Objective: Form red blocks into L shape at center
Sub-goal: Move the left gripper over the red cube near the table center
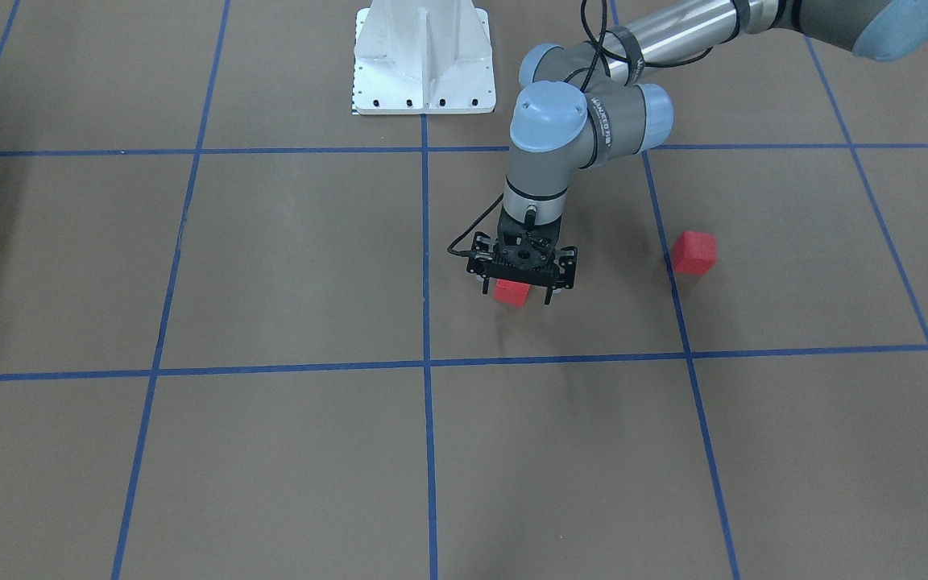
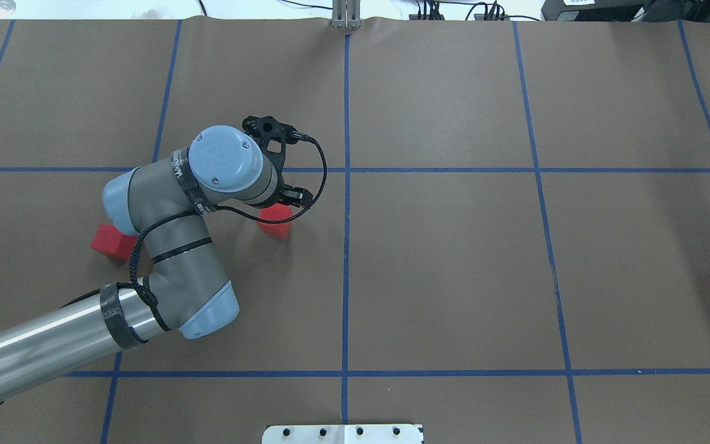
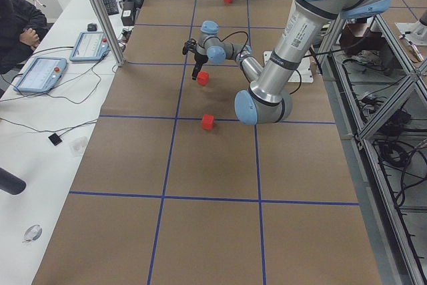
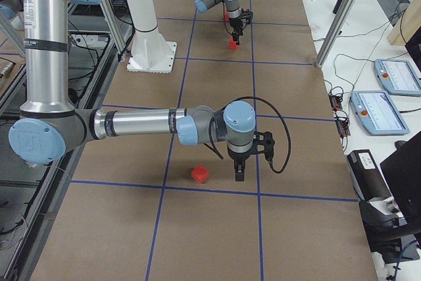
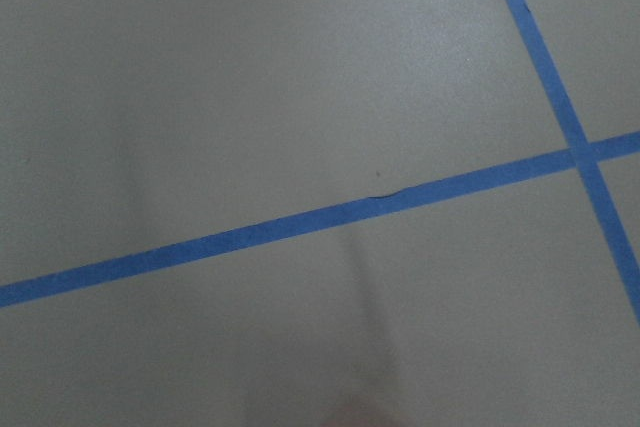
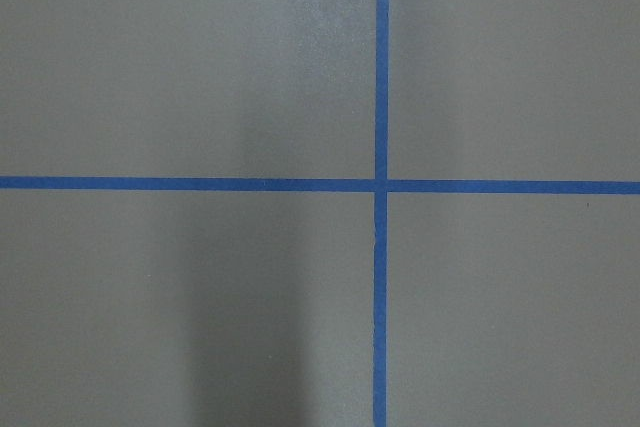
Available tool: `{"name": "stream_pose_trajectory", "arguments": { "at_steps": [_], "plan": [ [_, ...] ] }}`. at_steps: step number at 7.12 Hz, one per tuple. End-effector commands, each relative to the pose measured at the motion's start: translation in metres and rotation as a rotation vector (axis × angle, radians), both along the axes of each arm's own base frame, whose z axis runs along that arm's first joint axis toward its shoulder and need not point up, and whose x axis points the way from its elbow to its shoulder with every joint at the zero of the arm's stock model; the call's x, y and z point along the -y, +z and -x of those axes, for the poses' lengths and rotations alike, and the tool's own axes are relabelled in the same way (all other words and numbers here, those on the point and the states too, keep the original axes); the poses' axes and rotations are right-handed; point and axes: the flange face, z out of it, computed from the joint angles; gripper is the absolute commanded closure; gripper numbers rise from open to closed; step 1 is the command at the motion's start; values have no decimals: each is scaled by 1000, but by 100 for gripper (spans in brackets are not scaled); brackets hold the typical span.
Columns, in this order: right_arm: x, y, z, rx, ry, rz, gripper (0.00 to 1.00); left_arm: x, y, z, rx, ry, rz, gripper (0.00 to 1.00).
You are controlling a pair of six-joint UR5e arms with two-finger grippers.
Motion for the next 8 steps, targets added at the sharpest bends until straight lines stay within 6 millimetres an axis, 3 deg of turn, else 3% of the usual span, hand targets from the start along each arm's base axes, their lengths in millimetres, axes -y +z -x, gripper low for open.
{"name": "stream_pose_trajectory", "arguments": {
  "at_steps": [1,5,8],
  "plan": [
    [-1,1,0,0,-2,-2,1,0,2,-2,-7,3,-3,0],
    [-2,2,0,0,-2,1,1,-3,8,-3,-4,15,-1,0],
    [-3,4,0,1,-2,6,1,-23,7,-17,-7,46,3,0]
  ]
}}
